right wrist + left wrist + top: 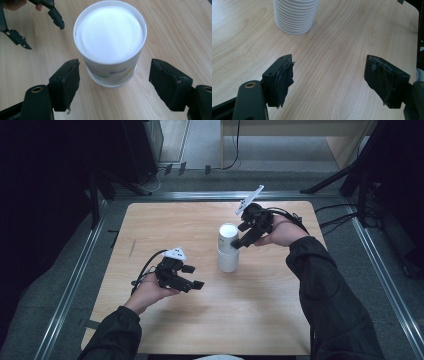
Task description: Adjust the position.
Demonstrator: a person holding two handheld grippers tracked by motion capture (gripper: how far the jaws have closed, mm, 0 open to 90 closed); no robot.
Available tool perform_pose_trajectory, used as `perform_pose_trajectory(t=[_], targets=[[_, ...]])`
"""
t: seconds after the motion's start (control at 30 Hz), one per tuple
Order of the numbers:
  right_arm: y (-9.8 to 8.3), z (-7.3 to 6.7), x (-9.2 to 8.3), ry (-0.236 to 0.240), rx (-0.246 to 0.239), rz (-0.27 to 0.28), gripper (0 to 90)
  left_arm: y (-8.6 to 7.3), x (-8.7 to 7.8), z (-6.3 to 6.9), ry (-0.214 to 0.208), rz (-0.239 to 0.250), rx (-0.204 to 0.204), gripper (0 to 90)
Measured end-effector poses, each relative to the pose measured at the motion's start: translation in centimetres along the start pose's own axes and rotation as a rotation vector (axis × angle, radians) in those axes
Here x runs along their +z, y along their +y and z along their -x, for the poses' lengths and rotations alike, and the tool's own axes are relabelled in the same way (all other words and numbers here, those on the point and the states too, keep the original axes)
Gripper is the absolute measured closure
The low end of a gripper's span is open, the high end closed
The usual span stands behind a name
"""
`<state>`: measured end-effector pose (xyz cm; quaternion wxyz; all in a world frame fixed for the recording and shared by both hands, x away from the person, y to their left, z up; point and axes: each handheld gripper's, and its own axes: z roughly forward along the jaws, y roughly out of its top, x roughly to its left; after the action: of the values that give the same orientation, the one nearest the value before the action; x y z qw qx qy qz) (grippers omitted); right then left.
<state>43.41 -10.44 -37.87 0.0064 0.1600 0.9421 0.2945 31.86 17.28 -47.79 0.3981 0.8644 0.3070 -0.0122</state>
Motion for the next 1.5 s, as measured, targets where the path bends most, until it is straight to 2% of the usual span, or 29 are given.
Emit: perform_pose_trajectory(t=[0.13,0.5,0.67,0.83,1.23,1.33,1.4,1.5], targets=[[0.6,-0.2,0.4,-0.011,-0.004,-0.015,24.5,0.0,0.0,0.0,-0.002,0.001,0.004,23.5],[2.2,-0.1,1.0,0.006,-0.014,-0.032,24.3,0.0,0.0,0.1,-0.008,0.004,0.007,23.5],[2.7,-0.2,0.9,0.013,-0.015,-0.037,32.8,0.0,0.0,0.1,-0.009,0.005,0.007,23.5],[2.8,-0.3,0.8,0.006,-0.032,-0.05,33.4,0.0,-0.1,0.1,-0.009,0.005,0.009,23.5],[3.8,-0.8,-1.5,-0.001,-0.029,-0.031,34.2,0.0,-0.2,0.1,-0.017,0.016,0.012,23.4],[4.2,-0.9,-2.3,0.0,-0.027,-0.013,34.3,0.0,-0.2,-0.1,-0.029,0.012,-0.003,23.0],[4.4,-1.2,-2.7,-0.004,-0.014,-0.01,34.3,0.1,-0.2,-0.1,-0.024,0.013,-0.012,21.8],[4.7,-1.4,-3.4,-0.012,-0.029,-0.005,34.4,0.2,-0.4,-0.2,-0.013,0.014,-0.024,16.4]])
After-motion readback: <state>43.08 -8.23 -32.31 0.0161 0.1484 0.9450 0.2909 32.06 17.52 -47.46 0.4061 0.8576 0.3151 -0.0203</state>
